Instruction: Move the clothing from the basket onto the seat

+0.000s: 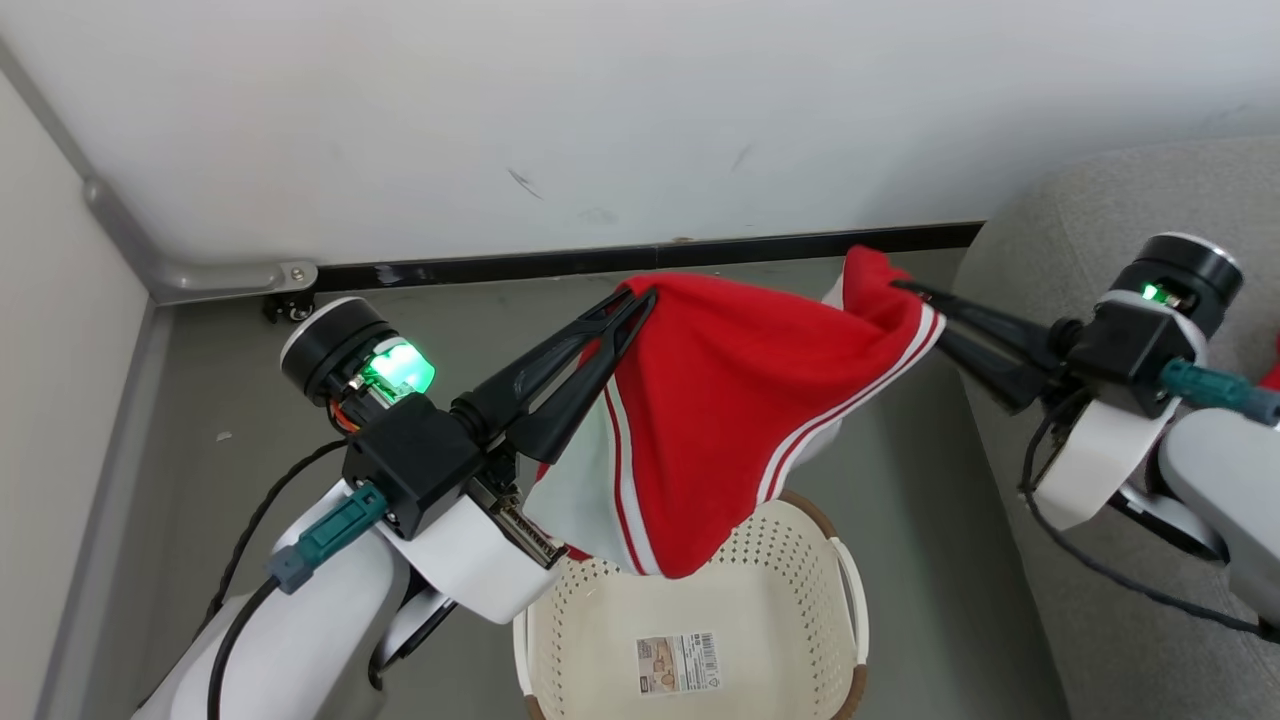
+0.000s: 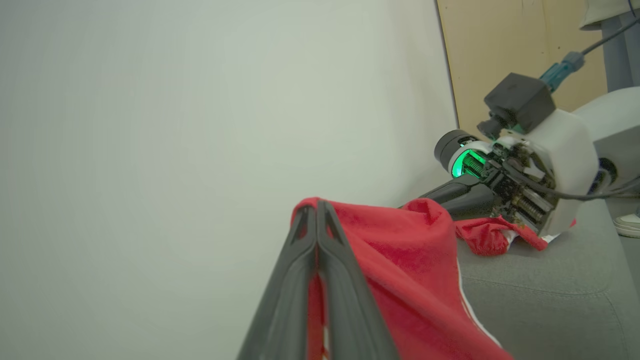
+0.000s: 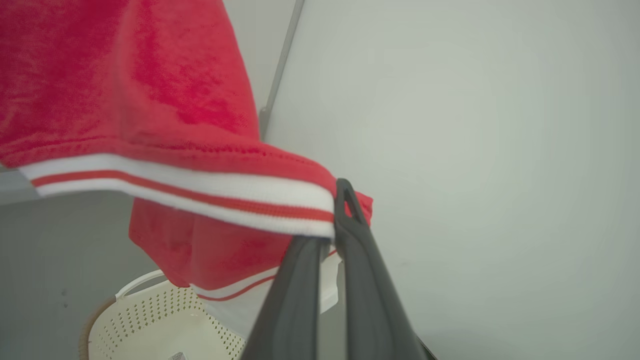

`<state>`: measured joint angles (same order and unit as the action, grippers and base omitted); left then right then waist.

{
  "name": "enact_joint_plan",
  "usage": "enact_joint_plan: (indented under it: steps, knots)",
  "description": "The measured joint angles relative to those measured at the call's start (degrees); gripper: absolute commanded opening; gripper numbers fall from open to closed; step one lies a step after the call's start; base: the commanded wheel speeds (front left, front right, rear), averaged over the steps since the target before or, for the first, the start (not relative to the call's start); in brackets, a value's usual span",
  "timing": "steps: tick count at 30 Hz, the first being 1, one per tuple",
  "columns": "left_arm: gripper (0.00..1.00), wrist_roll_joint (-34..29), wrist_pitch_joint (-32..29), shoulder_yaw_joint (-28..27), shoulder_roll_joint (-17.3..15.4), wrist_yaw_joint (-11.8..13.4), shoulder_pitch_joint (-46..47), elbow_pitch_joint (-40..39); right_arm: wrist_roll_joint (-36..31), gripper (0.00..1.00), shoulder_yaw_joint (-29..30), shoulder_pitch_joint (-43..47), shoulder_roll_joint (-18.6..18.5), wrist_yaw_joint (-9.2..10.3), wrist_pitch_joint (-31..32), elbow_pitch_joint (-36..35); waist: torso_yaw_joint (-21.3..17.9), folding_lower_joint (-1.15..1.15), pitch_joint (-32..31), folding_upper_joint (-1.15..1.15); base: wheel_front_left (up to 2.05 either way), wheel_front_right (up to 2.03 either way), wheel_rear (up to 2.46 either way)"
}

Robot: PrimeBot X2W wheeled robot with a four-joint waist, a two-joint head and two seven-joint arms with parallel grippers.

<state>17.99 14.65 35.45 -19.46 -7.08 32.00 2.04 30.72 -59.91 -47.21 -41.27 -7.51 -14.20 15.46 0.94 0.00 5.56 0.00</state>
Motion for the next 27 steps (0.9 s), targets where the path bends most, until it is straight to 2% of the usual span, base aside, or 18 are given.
enact_joint_plan:
  steps: [8, 14, 15, 16, 17, 18, 19, 27]
  knots:
    - [0.00, 1.14, 0.00, -0.89, 1.45, 0.00, -2.53, 1.30, 1.66, 0.00, 8.43, 3.81, 0.55, 0.01, -0.09, 0.75, -2.30, 0.00, 0.28, 0.00, 0.00, 0.00, 0.00]
    - [0.00, 1.32, 0.00, -1.02, 2.42, 0.00, -3.71, 1.89, 2.47, 0.00, 15.80, 5.53, 3.24, 0.01, -0.09, 0.41, -3.98, 0.00, 0.38, 0.00, 0.00, 0.00, 0.00]
    - [0.04, 1.32, 0.00, -0.96, 2.53, 0.00, -4.00, 2.15, 2.44, 0.00, 16.81, 5.89, 3.55, 0.01, -0.09, 0.35, -4.25, 0.00, 0.37, 0.00, 0.00, 0.00, 0.00]
    - [0.26, 1.32, 0.00, -0.88, 2.59, 0.00, -4.27, 2.46, 2.30, 0.00, 17.66, 6.34, 3.74, 0.01, -0.10, 0.34, -4.50, 0.00, 0.36, 0.00, 0.00, 0.00, 0.00]
    - [0.54, 1.32, 0.00, -0.78, 2.64, 0.00, -4.58, 2.80, 2.01, 0.00, 18.67, 6.89, 3.89, 0.01, -0.10, 0.40, -4.76, 0.00, 0.33, 0.00, 0.00, 0.00, 0.00]
    - [0.86, 1.31, 0.00, -0.69, 2.65, 0.00, -4.92, 3.04, 1.81, 0.00, 19.65, 7.42, 4.09, 0.01, -0.10, 0.52, -5.00, 0.00, 0.30, 0.00, 0.00, 0.00, 0.00]
    - [1.00, 1.31, 0.00, -0.64, 2.66, 0.00, -5.14, 3.30, 1.58, 0.00, 20.61, 7.92, 4.33, 0.01, -0.10, 0.70, -5.23, 0.00, 0.26, 0.00, 0.00, 0.00, 0.00]
    - [1.00, 1.31, 0.00, -0.62, 2.83, -0.01, -5.86, 3.75, 0.09, 0.00, 27.46, 12.81, 5.34, 0.01, -0.10, 0.98, -6.99, 0.00, -0.37, 0.00, 0.00, 0.00, 0.00]
